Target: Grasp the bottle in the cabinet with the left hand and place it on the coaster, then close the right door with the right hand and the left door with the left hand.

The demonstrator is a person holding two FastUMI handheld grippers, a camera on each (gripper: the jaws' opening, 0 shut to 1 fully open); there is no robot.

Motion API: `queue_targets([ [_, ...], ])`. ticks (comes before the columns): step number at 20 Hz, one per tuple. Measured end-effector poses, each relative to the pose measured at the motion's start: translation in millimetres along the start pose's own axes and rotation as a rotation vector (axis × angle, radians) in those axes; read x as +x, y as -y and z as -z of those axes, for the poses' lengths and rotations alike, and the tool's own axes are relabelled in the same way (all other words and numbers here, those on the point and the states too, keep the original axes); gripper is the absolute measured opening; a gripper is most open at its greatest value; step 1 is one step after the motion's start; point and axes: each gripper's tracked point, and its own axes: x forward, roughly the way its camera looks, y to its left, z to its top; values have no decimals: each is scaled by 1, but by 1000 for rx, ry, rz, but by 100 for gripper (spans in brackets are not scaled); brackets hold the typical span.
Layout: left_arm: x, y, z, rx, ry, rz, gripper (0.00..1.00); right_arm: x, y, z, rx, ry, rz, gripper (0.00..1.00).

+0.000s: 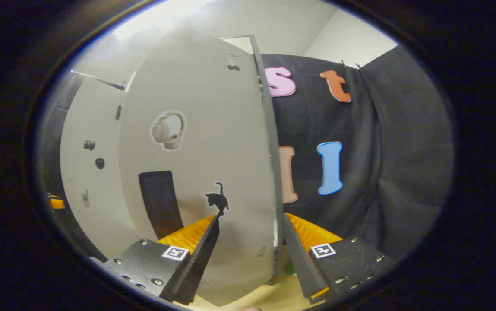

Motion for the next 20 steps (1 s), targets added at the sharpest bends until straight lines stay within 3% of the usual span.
queue_targets([
  [4,10,-17,3,-26,-6,-19,96,3,3,5,35,-12,38,96],
  [10,29,-36,-1,-92,-12,-27,96,-15,-1,12,21,-22,16,93],
  [12,37,-31,-11,-90,8,-23,92,-29,-5,11,33,-24,7,93],
  [13,42,-30,-17,-82,16,-20,96,-37,-6,10,27,-24,5,93],
  [14,46,-28,-20,-69,17,-16,92,-47,-6,9,17,-22,4,93],
  [15,49,-26,-24,-57,19,-19,96,-56,-8,7,10,-20,0,93],
  [16,51,-23,-26,-51,20,-23,92,-67,-13,6,8,-22,-16,93],
  [17,55,-17,-28,-45,20,-15,96,-78,-17,3,12,-21,-24,93],
  [20,62,4,-34,-28,21,16,92,-112,-28,-3,-10,-11,-51,93],
])
